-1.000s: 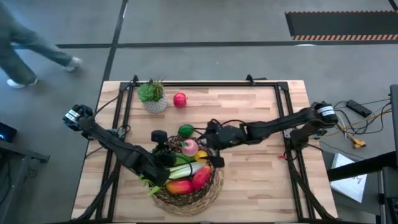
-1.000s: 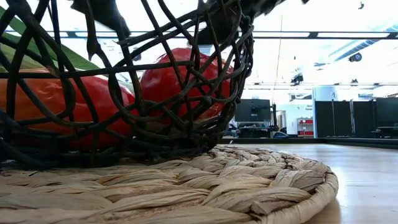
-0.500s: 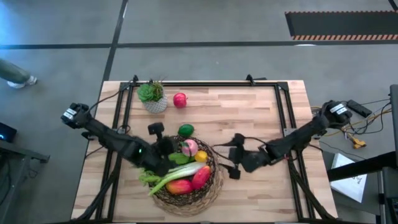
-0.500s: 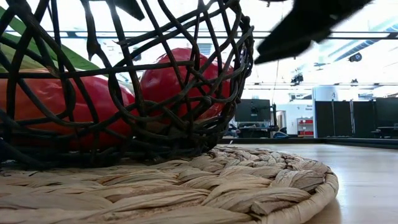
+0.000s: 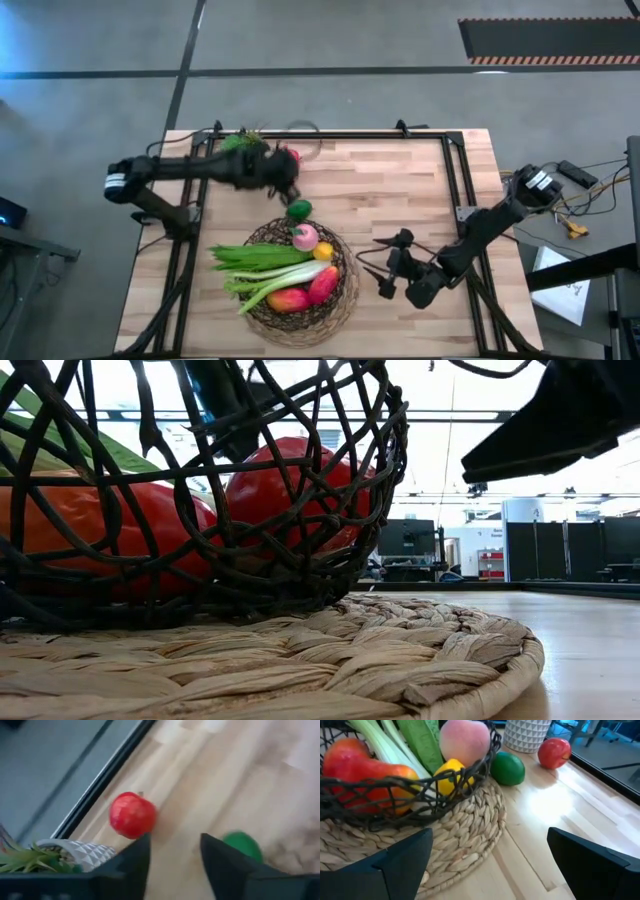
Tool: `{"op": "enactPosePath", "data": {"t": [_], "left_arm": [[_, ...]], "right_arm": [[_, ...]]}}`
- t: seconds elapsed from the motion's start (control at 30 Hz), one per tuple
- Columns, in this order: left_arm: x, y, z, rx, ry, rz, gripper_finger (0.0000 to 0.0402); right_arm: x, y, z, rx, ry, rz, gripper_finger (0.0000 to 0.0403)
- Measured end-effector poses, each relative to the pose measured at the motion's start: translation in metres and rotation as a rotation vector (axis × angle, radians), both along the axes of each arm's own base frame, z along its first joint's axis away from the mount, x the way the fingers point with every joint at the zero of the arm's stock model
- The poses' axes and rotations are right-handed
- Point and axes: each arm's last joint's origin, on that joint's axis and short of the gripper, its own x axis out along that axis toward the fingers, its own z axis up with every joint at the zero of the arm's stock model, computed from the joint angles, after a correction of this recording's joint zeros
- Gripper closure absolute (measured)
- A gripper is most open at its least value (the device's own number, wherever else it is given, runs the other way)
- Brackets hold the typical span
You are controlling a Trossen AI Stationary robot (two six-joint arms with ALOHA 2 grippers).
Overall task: Build produce basket
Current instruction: Put the apple into the mesh basket
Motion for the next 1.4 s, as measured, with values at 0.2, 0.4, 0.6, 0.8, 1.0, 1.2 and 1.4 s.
{"op": "enactPosePath", "data": {"t": [0.2, 0.4, 0.6, 0.8, 1.0, 1.2, 1.4], "left_arm": [[0.0, 0.066, -0.006, -0.161, -0.128, 0.054, 0.0134], [0.02, 0.094, -0.035, -0.187, -0.076, 0.069, 0.0073], [0.039, 0.111, -0.068, -0.147, 0.046, 0.144, 0.0068], [0.05, 0.119, -0.08, -0.091, 0.105, 0.187, 0.0068], [0.049, 0.126, -0.091, -0.088, 0.142, 0.214, 0.0068], [0.045, 0.129, -0.103, -0.103, 0.174, 0.235, 0.0068], [0.045, 0.128, -0.109, -0.168, 0.169, 0.202, 0.0068]], "right_arm": [[0.004, 0.003, -0.011, -0.014, 0.014, 0.0, 0.0019], [0.006, 0.005, -0.022, -0.035, 0.038, 0.001, 0.0019], [0.008, 0.006, -0.024, -0.033, 0.037, 0.001, 0.0019], [0.008, 0.006, -0.025, -0.034, 0.038, 0.001, 0.0019], [0.008, 0.006, -0.025, -0.031, 0.037, 0.0, 0.0019], [0.008, 0.006, -0.025, -0.028, 0.037, 0.0, 0.0019], [0.008, 0.006, -0.025, -0.027, 0.037, 0.001, 0.0019]]}}
